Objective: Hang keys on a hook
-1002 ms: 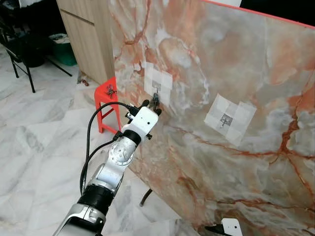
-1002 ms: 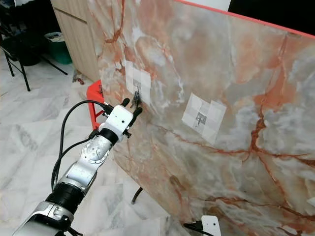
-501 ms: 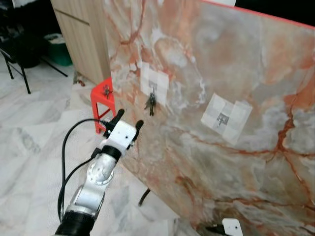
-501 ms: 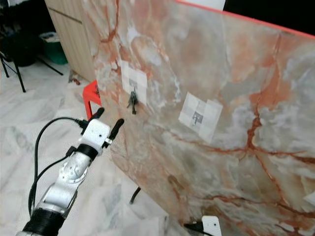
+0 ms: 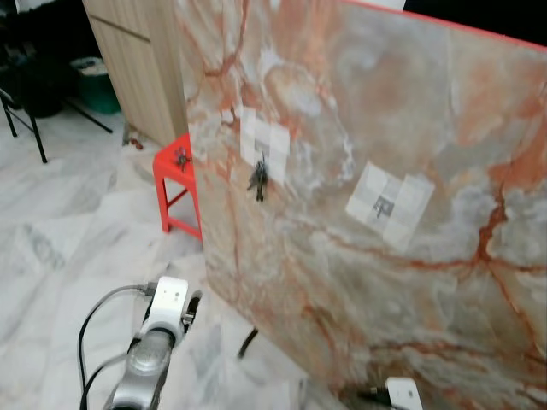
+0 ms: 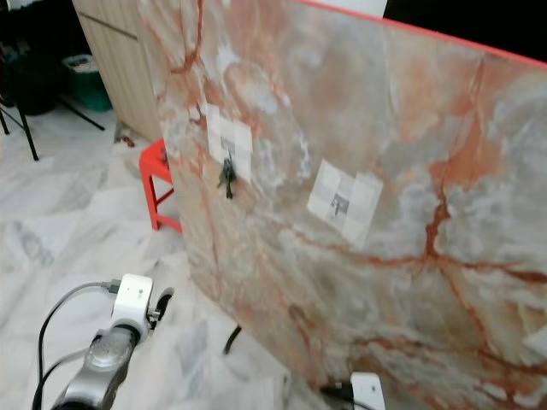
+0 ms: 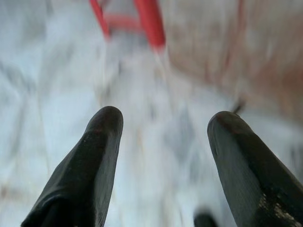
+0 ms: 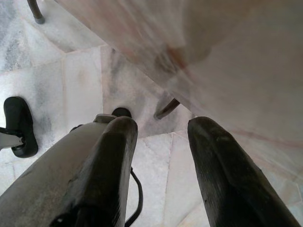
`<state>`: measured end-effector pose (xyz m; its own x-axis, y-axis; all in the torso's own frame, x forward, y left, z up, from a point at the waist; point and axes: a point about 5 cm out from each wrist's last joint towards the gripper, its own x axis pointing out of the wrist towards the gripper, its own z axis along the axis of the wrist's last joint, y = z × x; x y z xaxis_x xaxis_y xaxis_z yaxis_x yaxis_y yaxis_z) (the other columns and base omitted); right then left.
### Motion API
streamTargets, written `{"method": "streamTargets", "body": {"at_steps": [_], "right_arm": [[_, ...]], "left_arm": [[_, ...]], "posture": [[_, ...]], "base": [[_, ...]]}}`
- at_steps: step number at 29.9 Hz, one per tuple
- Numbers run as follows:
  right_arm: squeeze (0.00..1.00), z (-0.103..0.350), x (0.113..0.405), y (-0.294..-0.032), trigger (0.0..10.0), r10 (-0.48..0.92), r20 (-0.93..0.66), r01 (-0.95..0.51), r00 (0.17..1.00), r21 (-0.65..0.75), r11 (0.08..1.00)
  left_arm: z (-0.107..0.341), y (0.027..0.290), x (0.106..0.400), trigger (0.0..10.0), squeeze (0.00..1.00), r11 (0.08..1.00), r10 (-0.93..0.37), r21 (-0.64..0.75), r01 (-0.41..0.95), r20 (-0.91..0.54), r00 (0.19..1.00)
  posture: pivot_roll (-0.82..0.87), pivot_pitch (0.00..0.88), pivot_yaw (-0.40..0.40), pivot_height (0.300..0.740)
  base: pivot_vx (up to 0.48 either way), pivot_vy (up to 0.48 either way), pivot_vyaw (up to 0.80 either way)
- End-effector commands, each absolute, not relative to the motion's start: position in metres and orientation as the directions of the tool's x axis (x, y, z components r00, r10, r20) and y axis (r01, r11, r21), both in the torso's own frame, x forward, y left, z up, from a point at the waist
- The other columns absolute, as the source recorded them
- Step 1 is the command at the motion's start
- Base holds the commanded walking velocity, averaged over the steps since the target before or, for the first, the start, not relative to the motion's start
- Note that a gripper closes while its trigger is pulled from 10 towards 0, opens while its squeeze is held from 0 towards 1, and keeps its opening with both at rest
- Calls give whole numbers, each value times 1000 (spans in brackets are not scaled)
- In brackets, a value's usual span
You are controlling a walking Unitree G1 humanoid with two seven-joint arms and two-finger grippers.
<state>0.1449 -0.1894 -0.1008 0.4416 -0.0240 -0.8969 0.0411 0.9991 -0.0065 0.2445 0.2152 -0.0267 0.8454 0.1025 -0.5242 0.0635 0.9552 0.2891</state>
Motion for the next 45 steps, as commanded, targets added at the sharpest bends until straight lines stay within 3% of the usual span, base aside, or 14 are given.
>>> {"method": "streamTargets", "body": {"at_steps": [1,6,11,33,45], "right_arm": [[0,-101,143,-190,10000,-30,-900,63,435,-3,998],[0,-102,143,-190,10000,-37,-899,70,436,-7,998],[0,-102,142,-190,10000,-38,-897,81,439,-2,997],[0,-102,141,-192,10000,-54,-900,74,433,-25,997],[0,-103,139,-191,10000,-69,-908,69,414,-44,997]], "left_arm": [[-43,212,230,10000,0,962,107,263,71,-604,790],[-71,202,197,10000,0,967,94,227,119,-746,659],[-80,198,184,10000,0,972,100,208,108,-786,610],[-83,197,182,10000,0,975,116,205,83,-794,597],[-85,194,178,10000,0,975,103,197,99,-806,583]], "posture": [[-68,0,-61,740],[-74,0,-50,740],[-77,0,-43,740],[-82,0,-23,740],[-101,0,-11,740]], "base": [[0,0,0],[0,0,0],[0,0,0],[0,478,0],[0,476,-734]]}}
